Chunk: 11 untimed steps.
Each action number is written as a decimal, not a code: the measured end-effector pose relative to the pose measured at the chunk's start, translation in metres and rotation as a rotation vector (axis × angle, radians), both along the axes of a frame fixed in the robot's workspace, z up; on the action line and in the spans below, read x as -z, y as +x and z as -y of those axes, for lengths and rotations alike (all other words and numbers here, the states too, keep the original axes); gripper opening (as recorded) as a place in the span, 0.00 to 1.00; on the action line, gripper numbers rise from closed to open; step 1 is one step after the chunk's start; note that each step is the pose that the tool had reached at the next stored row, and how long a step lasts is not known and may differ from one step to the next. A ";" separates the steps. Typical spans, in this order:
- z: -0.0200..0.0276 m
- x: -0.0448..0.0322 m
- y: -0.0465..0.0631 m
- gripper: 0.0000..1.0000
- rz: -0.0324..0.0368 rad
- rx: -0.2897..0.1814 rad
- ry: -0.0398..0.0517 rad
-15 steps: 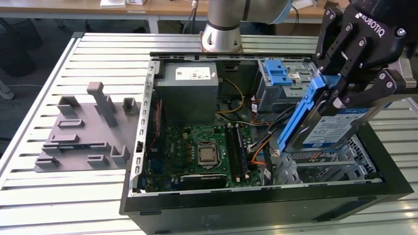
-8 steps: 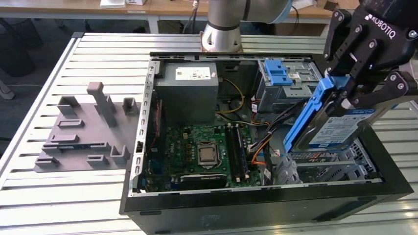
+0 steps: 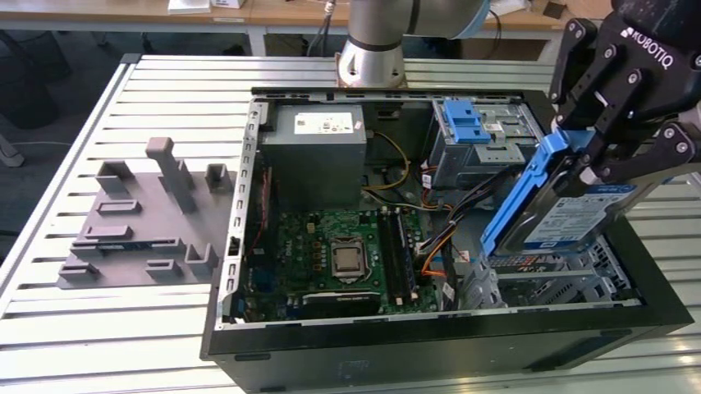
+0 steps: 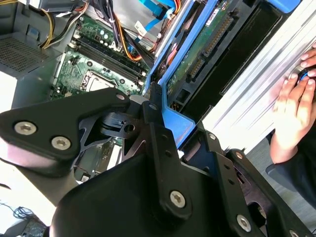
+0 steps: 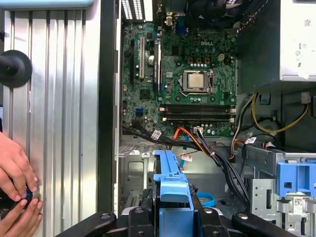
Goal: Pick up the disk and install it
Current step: 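Insert the disk into the insertion slot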
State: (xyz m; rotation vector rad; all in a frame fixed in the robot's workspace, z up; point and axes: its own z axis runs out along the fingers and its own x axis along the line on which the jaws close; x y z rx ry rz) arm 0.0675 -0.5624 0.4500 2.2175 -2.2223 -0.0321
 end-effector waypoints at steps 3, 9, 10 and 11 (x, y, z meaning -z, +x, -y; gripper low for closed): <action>0.0010 0.0007 0.001 0.36 0.0000 0.000 0.0001; 0.0023 0.0030 0.006 0.36 0.0000 0.000 0.0001; 0.0023 0.0035 0.007 0.36 0.0000 0.000 0.0002; 0.0023 0.0041 0.008 0.36 0.0000 0.000 0.0002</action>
